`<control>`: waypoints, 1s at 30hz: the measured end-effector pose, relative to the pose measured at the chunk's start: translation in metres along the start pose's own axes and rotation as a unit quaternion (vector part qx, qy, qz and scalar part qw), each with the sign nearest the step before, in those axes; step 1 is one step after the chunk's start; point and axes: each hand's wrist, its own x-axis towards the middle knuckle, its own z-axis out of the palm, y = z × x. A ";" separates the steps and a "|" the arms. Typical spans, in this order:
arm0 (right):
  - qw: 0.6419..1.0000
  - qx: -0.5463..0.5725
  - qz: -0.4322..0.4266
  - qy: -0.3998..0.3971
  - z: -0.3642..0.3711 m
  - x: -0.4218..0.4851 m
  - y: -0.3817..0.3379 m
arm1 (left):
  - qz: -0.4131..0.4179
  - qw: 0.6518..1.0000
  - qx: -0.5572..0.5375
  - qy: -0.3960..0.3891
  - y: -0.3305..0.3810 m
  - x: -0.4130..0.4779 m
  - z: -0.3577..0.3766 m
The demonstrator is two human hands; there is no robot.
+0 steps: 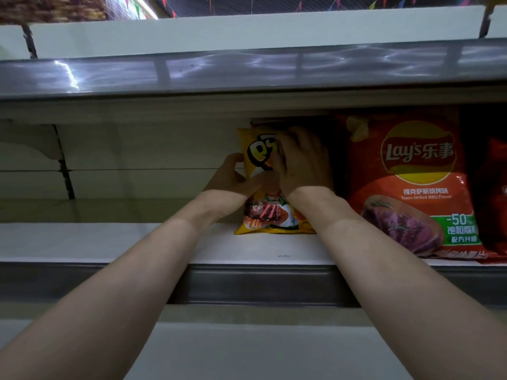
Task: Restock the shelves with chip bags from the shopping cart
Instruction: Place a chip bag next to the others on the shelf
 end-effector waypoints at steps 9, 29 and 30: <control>0.974 0.074 0.008 -0.215 -0.025 -0.020 -0.028 | -0.067 0.981 -0.068 0.169 0.015 -0.014 -0.014; 0.812 0.323 -0.442 -0.205 -0.063 -0.181 -0.182 | -0.289 0.778 0.019 0.557 0.027 -0.310 -0.080; 0.795 0.332 -0.461 -0.213 -0.070 -0.195 -0.192 | -0.304 0.764 0.033 0.568 0.030 -0.333 -0.081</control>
